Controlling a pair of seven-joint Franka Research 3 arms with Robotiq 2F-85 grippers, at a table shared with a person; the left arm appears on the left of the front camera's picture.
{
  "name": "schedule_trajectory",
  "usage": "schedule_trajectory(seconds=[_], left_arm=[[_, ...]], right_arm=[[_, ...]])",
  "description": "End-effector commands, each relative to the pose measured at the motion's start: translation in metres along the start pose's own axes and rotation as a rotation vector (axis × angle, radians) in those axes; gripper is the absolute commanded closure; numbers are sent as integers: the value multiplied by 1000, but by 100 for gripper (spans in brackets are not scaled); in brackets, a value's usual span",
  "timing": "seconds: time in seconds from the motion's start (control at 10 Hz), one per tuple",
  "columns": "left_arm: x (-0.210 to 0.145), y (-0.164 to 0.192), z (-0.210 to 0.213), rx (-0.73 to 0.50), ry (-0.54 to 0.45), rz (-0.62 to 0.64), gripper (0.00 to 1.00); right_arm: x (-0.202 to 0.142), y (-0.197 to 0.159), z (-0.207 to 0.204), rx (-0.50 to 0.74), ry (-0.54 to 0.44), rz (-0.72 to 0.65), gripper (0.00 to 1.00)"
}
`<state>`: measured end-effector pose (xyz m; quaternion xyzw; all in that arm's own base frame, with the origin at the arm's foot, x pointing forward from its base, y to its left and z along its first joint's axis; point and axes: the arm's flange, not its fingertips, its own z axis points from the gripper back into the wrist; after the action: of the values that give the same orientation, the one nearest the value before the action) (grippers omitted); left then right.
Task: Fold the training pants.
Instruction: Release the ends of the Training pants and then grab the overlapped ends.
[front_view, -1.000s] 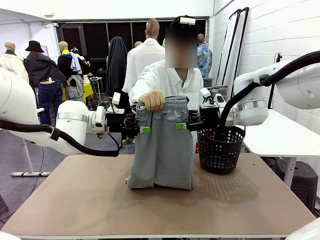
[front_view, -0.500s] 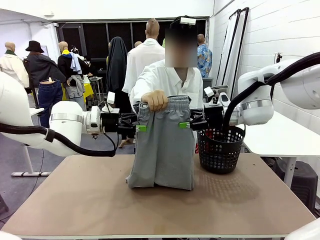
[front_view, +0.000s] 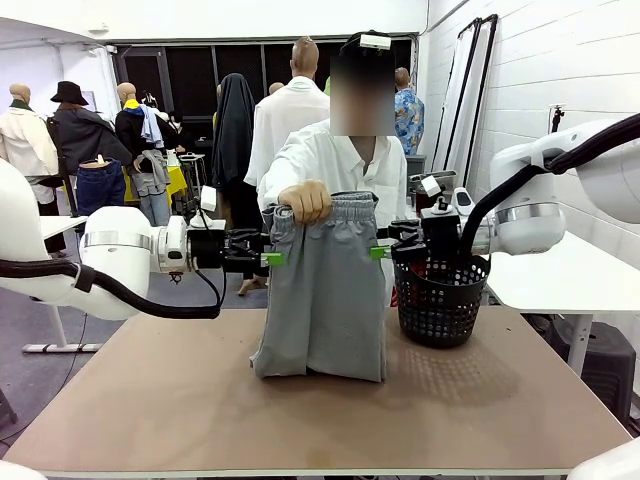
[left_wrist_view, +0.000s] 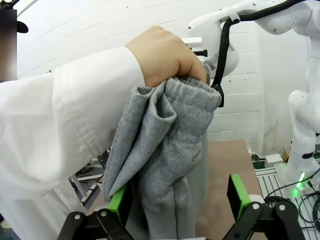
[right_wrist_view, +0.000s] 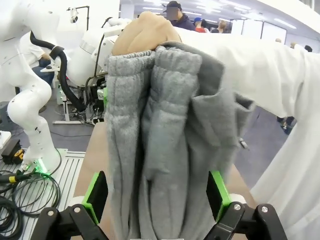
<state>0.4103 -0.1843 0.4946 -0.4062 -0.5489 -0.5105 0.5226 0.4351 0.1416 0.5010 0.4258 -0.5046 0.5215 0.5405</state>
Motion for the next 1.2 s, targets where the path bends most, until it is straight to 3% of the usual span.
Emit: schedule_trajectory(seconds=[0.0,0.7,1.1], left_arm=[[-2,-6,2,59,-16,-24,0],[-2,-7,28,148,-15,-61,0],[-3,-2,26,71,-28,-79,0]], right_arm=[[1,7,8,-43,-6,-19,0],[3,9,11,-65,-23,-36,0],[4,12,5,17,-30,-85,0]])
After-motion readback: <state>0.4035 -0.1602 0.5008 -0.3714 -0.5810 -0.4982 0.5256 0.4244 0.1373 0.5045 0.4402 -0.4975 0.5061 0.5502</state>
